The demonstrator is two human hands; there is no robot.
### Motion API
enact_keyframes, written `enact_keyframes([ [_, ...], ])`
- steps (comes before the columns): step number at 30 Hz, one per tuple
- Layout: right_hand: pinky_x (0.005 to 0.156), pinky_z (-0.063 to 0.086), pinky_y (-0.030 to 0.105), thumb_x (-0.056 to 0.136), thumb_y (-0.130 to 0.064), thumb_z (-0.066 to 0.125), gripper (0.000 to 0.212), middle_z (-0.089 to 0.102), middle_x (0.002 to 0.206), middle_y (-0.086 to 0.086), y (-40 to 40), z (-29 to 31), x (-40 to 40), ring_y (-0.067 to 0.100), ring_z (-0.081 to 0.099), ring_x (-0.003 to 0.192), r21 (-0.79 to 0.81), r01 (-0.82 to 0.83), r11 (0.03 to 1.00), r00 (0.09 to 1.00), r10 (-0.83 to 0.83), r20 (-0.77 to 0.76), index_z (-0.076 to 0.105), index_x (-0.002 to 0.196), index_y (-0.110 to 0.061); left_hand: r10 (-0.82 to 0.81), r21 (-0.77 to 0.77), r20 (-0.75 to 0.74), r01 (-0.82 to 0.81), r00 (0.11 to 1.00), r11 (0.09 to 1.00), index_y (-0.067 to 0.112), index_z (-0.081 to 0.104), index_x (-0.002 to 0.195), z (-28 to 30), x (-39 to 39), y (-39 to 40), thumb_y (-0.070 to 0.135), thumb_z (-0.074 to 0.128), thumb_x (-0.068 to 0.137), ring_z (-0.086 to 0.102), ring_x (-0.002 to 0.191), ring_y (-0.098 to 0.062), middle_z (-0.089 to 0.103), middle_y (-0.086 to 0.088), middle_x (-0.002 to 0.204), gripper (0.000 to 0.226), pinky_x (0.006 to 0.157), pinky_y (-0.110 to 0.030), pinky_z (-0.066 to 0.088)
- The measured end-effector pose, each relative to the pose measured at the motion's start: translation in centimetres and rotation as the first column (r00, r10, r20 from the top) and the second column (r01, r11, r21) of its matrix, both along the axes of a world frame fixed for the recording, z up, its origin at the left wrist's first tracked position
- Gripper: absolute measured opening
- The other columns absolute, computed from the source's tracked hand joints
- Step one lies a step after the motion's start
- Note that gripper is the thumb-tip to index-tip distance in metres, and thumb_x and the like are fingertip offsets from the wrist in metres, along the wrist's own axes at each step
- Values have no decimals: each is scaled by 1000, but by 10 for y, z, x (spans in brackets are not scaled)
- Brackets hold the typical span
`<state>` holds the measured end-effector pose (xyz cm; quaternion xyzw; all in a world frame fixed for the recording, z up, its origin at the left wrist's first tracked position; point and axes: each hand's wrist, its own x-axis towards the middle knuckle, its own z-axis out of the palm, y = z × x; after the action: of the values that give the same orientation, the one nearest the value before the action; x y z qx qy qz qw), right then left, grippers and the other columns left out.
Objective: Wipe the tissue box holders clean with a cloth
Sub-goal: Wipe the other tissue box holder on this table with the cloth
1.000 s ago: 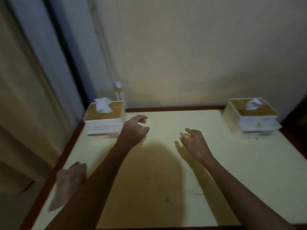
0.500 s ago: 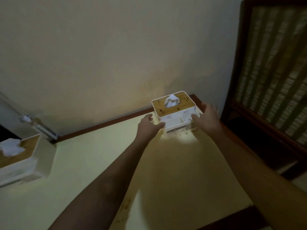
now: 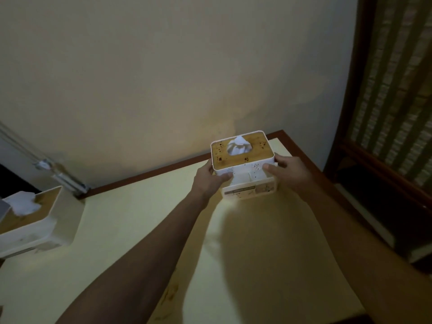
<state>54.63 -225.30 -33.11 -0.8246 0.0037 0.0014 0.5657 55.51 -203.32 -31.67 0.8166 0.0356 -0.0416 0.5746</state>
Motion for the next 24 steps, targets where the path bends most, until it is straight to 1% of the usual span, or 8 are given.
enact_keyframes([
  [2, 79, 58, 44, 90, -29, 61, 37, 70, 108, 1, 15, 2, -12, 17, 68, 93, 29, 31, 999, 999, -31, 26, 61, 126, -21, 17, -7, -4, -17, 1000, 1000, 24, 65, 115, 3, -16, 14, 12, 75, 78, 62, 98, -8, 69, 4, 111, 40, 74, -20, 47],
  [6, 72, 59, 31, 90, -27, 63, 41, 65, 108, -3, 60, 13, -49, 12, 65, 88, 68, 31, 997, 999, -33, 41, 57, 130, -20, 52, -30, 42, -51, 998, 998, 28, 65, 116, 13, -68, 62, 13, 75, 78, 63, 89, 8, 70, 11, 106, 42, 76, -18, 52],
  [11, 66, 57, 22, 87, -33, 65, 45, 65, 108, -3, 136, 14, -107, 15, 66, 93, 6, -74, 997, 994, 73, 80, 59, 128, -16, 135, -115, 21, -132, 991, 985, 29, 61, 122, 28, -149, 139, 6, 74, 78, 67, 92, 1, 70, 12, 108, 51, 68, -13, 52],
  [14, 60, 58, 21, 89, -32, 63, 48, 67, 109, 7, 188, 10, -147, 13, 66, 82, 3, -97, 995, 991, 96, 95, 56, 130, -10, 202, -135, -30, -204, 979, 970, 30, 63, 117, 28, -190, 181, 4, 75, 76, 67, 85, 3, 71, 10, 105, 50, 63, -12, 51],
  [16, 65, 59, 25, 90, -31, 63, 48, 66, 112, 10, 216, 7, -168, 13, 63, 82, -20, -103, 994, 989, 105, 109, 55, 131, -8, 232, -145, -44, -236, 972, 961, 28, 64, 115, 27, -213, 205, 3, 76, 75, 67, 80, 3, 71, 8, 102, 49, 60, -12, 51],
  [19, 78, 59, 34, 89, -33, 62, 51, 65, 120, 10, 239, 4, -184, 15, 62, 93, -89, -100, 991, 991, 108, 84, 52, 134, -9, 227, -148, -40, -230, 973, 962, 25, 63, 120, 23, -237, 229, 6, 75, 77, 67, 80, 4, 70, 10, 102, 48, 59, -14, 52],
  [22, 86, 56, 40, 88, -35, 63, 55, 59, 131, 7, 246, 2, -196, 18, 60, 108, -77, -97, 992, 994, 100, 34, 50, 136, -12, 185, -173, -43, -189, 982, 967, 22, 59, 125, 21, -251, 240, 11, 74, 78, 66, 82, 5, 68, 13, 103, 51, 60, -14, 52],
  [24, 89, 55, 36, 88, -35, 64, 53, 57, 133, 3, 246, 2, -201, 18, 58, 115, -109, -81, 991, 995, 86, 42, 52, 135, -14, 169, -196, -53, -176, 984, 965, 21, 57, 127, 17, -253, 243, 11, 75, 78, 66, 83, 6, 67, 13, 104, 54, 62, -14, 52],
])
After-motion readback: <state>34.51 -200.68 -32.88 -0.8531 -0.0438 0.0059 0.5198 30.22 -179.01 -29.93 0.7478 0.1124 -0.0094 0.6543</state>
